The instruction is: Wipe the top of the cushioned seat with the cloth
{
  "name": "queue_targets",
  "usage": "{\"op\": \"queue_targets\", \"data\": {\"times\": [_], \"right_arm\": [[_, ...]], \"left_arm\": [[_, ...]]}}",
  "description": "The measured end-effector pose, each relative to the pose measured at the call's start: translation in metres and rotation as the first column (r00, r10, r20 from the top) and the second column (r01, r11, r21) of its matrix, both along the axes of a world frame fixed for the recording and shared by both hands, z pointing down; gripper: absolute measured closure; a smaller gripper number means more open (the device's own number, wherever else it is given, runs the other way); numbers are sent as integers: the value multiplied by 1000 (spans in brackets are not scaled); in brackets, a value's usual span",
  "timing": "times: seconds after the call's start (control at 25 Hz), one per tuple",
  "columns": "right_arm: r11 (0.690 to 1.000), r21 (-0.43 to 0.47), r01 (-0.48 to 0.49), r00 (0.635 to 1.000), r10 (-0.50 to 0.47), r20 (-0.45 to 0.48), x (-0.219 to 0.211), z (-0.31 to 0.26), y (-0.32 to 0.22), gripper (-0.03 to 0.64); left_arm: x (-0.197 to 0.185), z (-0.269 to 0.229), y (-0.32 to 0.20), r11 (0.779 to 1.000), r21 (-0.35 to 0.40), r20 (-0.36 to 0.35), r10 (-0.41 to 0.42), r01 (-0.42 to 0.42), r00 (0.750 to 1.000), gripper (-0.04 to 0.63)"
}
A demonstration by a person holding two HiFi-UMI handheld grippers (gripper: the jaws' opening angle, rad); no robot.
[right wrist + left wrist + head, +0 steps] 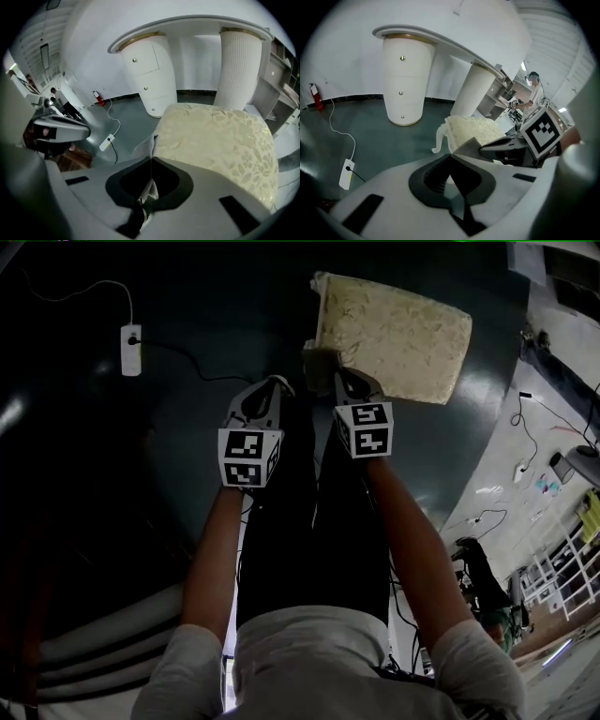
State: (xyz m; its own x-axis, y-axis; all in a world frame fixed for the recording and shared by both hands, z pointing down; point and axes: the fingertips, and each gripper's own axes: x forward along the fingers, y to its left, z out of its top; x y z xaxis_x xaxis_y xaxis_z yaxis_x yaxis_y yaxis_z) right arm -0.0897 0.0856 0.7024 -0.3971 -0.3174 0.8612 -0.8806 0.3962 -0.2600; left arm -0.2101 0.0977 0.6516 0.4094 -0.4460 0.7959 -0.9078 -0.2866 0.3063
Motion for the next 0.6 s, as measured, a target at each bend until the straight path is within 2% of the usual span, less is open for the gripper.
{"op": "queue_targets", "data": {"times": [0.2, 0.36, 0.6], "right_arm": [[1000, 5, -26, 999, 26, 25, 4, 1, -1, 600], [999, -1, -46, 998, 46, 49, 10, 5, 0, 600], [999, 26, -35, 999, 35, 24, 33, 6, 2, 600]], "left_arm": [[18, 8, -9, 996, 1, 9, 90, -90, 996, 581], [26, 8, -21, 979, 24, 64, 199, -201, 978, 581], [49, 10, -23, 980, 4, 45, 197, -197, 979, 581]]}}
